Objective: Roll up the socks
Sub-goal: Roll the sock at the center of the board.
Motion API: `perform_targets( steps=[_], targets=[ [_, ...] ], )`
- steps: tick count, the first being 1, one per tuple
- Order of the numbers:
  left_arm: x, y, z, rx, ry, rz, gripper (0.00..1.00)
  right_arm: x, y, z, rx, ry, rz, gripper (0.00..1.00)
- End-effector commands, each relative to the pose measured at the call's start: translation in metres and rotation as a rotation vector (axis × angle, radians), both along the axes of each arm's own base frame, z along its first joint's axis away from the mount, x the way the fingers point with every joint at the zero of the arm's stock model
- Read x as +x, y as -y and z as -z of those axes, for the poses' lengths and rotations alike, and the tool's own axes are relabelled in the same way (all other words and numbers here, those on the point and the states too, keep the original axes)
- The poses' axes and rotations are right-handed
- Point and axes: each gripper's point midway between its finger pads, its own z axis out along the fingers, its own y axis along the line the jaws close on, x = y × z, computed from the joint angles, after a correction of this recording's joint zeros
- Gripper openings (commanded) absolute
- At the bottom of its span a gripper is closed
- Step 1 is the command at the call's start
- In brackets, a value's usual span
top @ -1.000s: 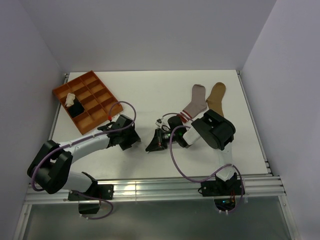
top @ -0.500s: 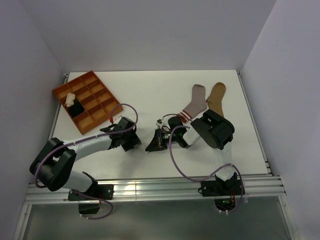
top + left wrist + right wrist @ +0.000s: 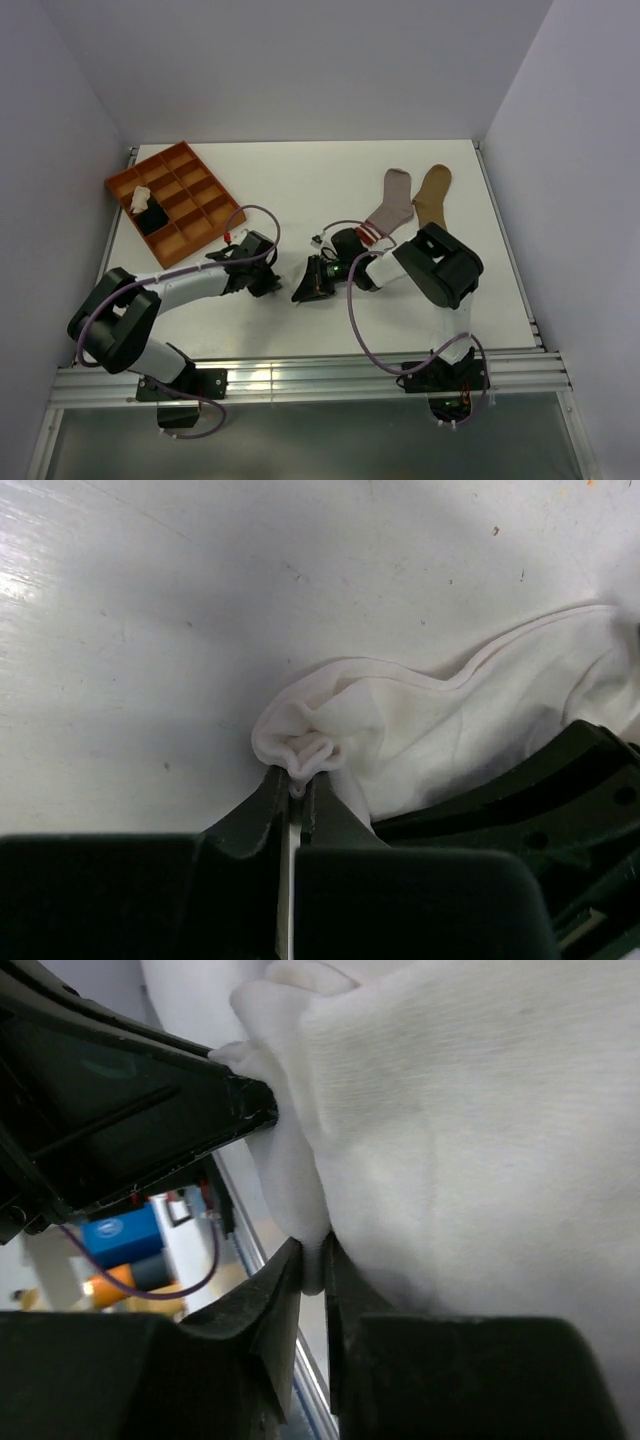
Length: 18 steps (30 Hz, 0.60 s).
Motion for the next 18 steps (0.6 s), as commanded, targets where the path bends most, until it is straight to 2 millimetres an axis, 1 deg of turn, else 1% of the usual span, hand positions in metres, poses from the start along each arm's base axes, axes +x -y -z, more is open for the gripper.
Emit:
perform_targets(
  steps=[1, 2, 3, 4, 5, 6, 7, 8, 9, 11, 12, 13, 14, 15, 17, 18],
  targets=[
    [-0.025, -0.032, 0.027, 0.187, -0.118, 0.029, 0.00, 0.003, 0.012, 0.016, -0.179, 0.120, 0.013, 0.20],
    [-0.019, -0.029, 0.022, 0.197, -0.107, 0.048, 0.00, 0.007, 0.011, 0.005, -0.182, 0.175, 0.021, 0.27],
    [-0.020, -0.030, 0.023, 0.221, -0.121, 0.057, 0.00, 0.006, 0.014, 0.004, -0.216, 0.216, 0.008, 0.29],
    [-0.018, -0.032, 0.022, 0.242, -0.118, 0.064, 0.00, 0.006, 0.011, -0.001, -0.238, 0.267, 0.005, 0.32],
    [-0.017, -0.030, 0.018, 0.263, -0.122, 0.083, 0.00, 0.017, 0.013, -0.010, -0.278, 0.372, 0.038, 0.35],
    [-0.016, -0.031, 0.018, 0.278, -0.127, 0.092, 0.00, 0.017, 0.017, -0.010, -0.328, 0.403, 0.047, 0.36],
    [-0.016, -0.030, 0.017, 0.286, -0.127, 0.106, 0.00, 0.013, 0.011, -0.015, -0.349, 0.456, 0.042, 0.37],
    [-0.014, -0.027, 0.014, 0.290, -0.127, 0.116, 0.00, 0.027, 0.018, -0.018, -0.420, 0.544, 0.099, 0.38],
    [-0.013, -0.026, 0.014, 0.295, -0.130, 0.124, 0.00, 0.029, 0.019, -0.029, -0.438, 0.597, 0.124, 0.38],
    [-0.010, -0.023, 0.010, 0.294, -0.127, 0.138, 0.00, 0.031, 0.019, -0.039, -0.501, 0.719, 0.160, 0.38],
    [-0.010, -0.022, 0.012, 0.298, -0.136, 0.143, 0.00, 0.030, 0.016, -0.050, -0.489, 0.762, 0.172, 0.38],
    [-0.009, -0.021, 0.010, 0.297, -0.134, 0.149, 0.00, 0.030, 0.014, -0.054, -0.495, 0.796, 0.184, 0.38],
    [-0.009, -0.019, 0.010, 0.294, -0.134, 0.155, 0.00, 0.023, 0.009, -0.058, -0.495, 0.833, 0.168, 0.39],
    [-0.009, -0.019, 0.010, 0.294, -0.136, 0.156, 0.00, 0.027, 0.009, -0.066, -0.506, 0.872, 0.198, 0.39],
    [-0.009, -0.017, 0.011, 0.292, -0.140, 0.164, 0.00, 0.020, 0.001, -0.069, -0.504, 0.917, 0.168, 0.39],
    [-0.009, -0.017, 0.011, 0.288, -0.138, 0.166, 0.00, 0.019, -0.003, -0.072, -0.500, 0.929, 0.166, 0.39]
  ],
)
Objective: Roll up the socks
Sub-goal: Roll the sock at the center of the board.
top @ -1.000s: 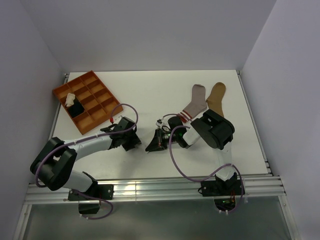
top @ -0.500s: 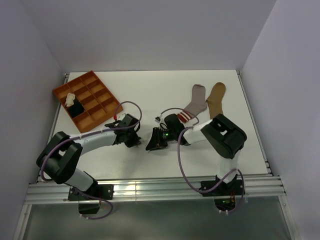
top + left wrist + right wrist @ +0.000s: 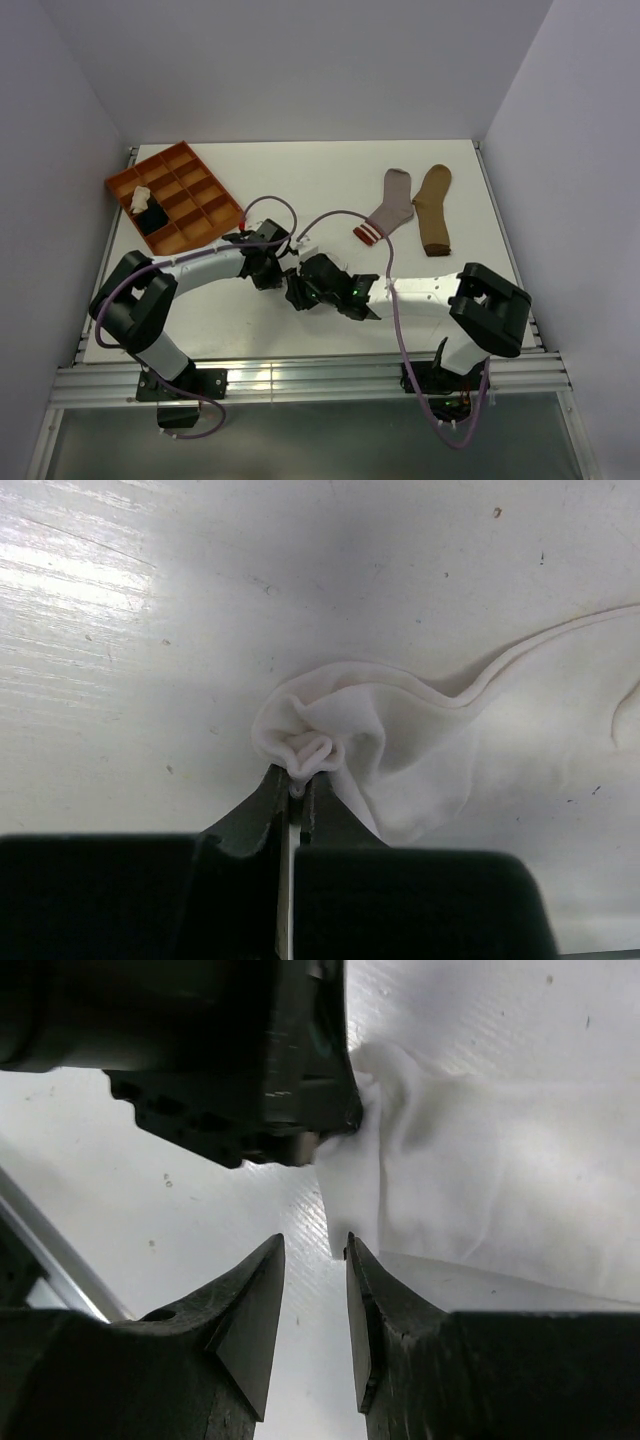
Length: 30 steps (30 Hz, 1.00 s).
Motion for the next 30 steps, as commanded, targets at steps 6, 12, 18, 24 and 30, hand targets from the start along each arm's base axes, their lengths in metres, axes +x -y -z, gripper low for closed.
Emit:
perform_targets(
  steps=[6, 12, 18, 24, 30],
  targets=[
    [-0.016, -0.017, 0.017, 0.102, -0.069, 0.043, 0.00, 0.016, -0.015, -0.008, -0.106, 0.156, 0.008, 0.39],
    [-0.014, -0.015, 0.017, 0.103, -0.068, 0.049, 0.00, 0.010, -0.021, 0.014, -0.144, 0.114, -0.031, 0.39],
    [-0.014, -0.014, 0.018, 0.098, -0.068, 0.050, 0.00, 0.002, -0.024, 0.024, -0.178, 0.101, -0.059, 0.34],
    [-0.018, -0.012, 0.023, 0.078, -0.082, 0.045, 0.00, 0.002, -0.020, 0.017, -0.145, 0.121, -0.037, 0.35],
    [-0.017, -0.010, 0.022, 0.073, -0.080, 0.043, 0.00, 0.003, -0.019, -0.011, -0.089, 0.206, -0.021, 0.37]
  ],
)
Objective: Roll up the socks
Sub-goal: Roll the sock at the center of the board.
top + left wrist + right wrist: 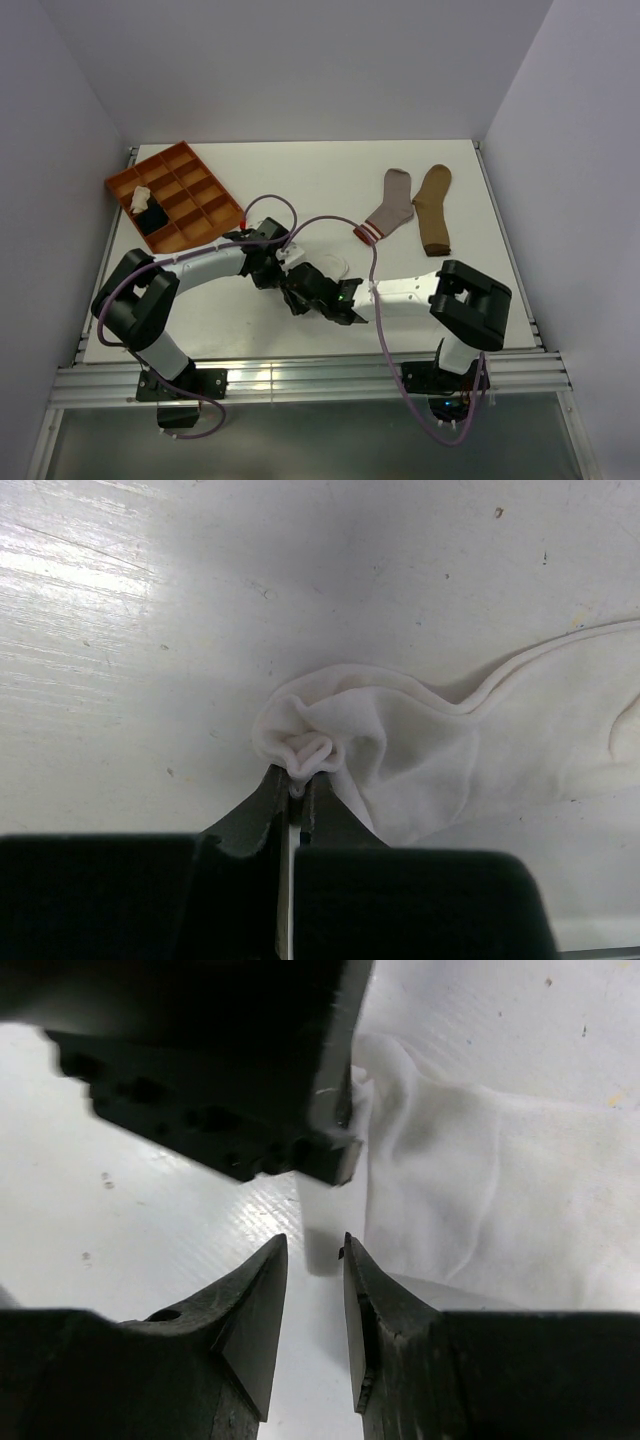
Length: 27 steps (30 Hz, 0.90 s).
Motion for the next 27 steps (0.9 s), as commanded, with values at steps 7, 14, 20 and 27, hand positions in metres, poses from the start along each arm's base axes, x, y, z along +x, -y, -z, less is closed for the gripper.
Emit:
perform_targets(
  steps=[7, 14, 20, 27],
  targets=[
    [-0.014, -0.011, 0.017, 0.068, -0.052, 0.020, 0.00, 0.000, -0.016, -0.020, 0.042, 0.079, -0.024, 0.37],
    [-0.015, -0.010, 0.019, 0.062, -0.054, 0.019, 0.00, -0.001, -0.007, 0.014, -0.058, 0.033, -0.004, 0.37],
    [-0.013, -0.007, 0.019, 0.053, -0.053, 0.018, 0.00, 0.000, -0.005, 0.030, -0.128, 0.004, 0.006, 0.37],
    [-0.003, -0.008, 0.020, 0.039, -0.043, 0.004, 0.00, 0.011, 0.015, 0.048, -0.243, 0.021, 0.082, 0.37]
  ],
)
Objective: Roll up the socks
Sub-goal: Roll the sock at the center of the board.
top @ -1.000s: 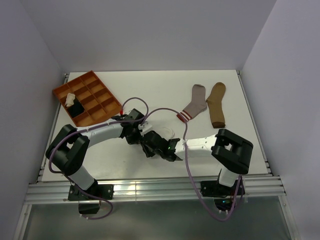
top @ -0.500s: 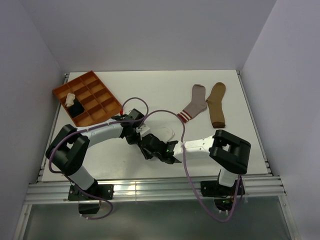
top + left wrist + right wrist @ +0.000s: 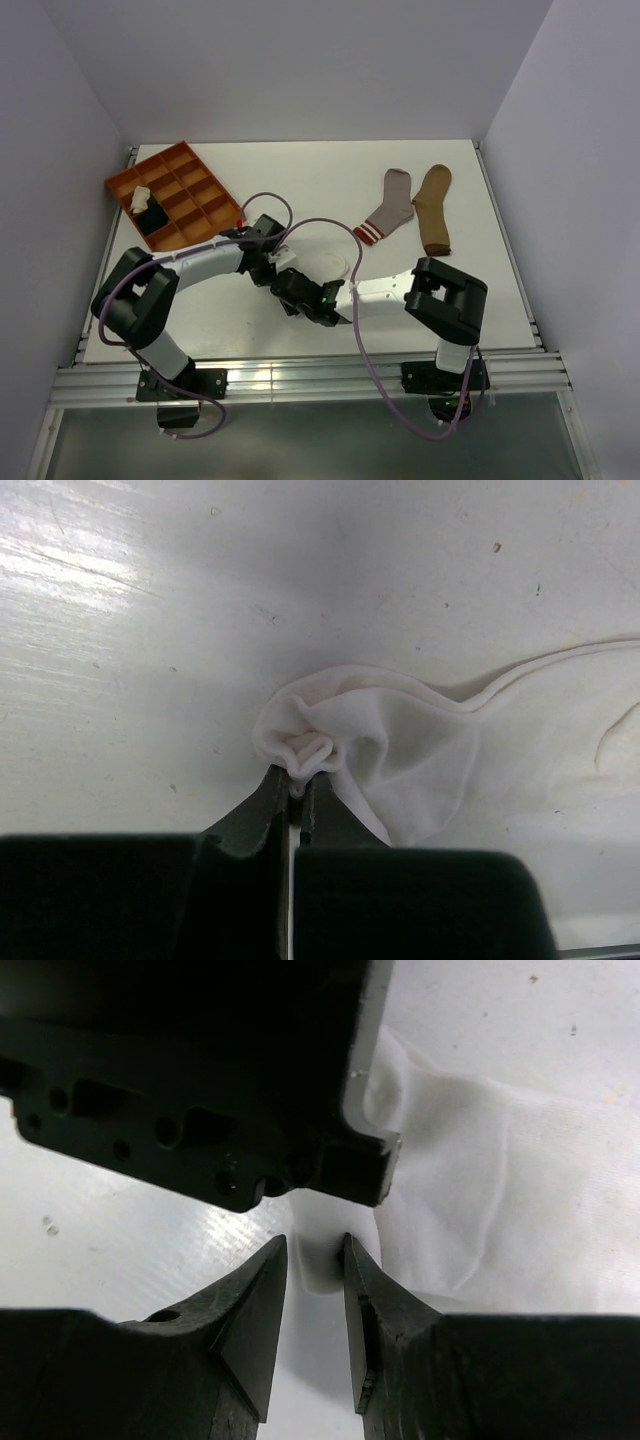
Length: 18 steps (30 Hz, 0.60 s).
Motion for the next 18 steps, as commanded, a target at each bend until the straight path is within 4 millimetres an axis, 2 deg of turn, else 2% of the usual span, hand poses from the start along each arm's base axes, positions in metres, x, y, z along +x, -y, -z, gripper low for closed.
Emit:
perform_targets(
  steps=[1, 9, 13, 16, 17, 18],
  targets=[
    [-0.007, -0.007, 0.022, 0.062, -0.042, 0.027, 0.00, 0.004, 0.022, 0.031, -0.161, -0.018, 0.022, 0.37],
    [0.025, -0.008, 0.017, 0.043, -0.017, 0.019, 0.01, 0.027, 0.028, 0.045, -0.222, -0.011, 0.012, 0.38],
    [0.033, -0.007, 0.015, 0.030, -0.011, 0.026, 0.02, 0.034, 0.025, 0.050, -0.263, -0.002, -0.003, 0.37],
    [0.036, -0.009, 0.010, 0.002, 0.006, 0.014, 0.08, 0.033, 0.030, 0.062, -0.287, -0.020, 0.007, 0.29],
    [0.036, -0.012, 0.011, -0.003, 0.007, 0.006, 0.10, 0.032, 0.030, 0.064, -0.287, -0.028, 0.007, 0.19],
    [0.037, -0.013, 0.011, -0.007, 0.011, 0.002, 0.12, 0.029, 0.030, 0.066, -0.280, -0.043, 0.004, 0.13]
  ],
)
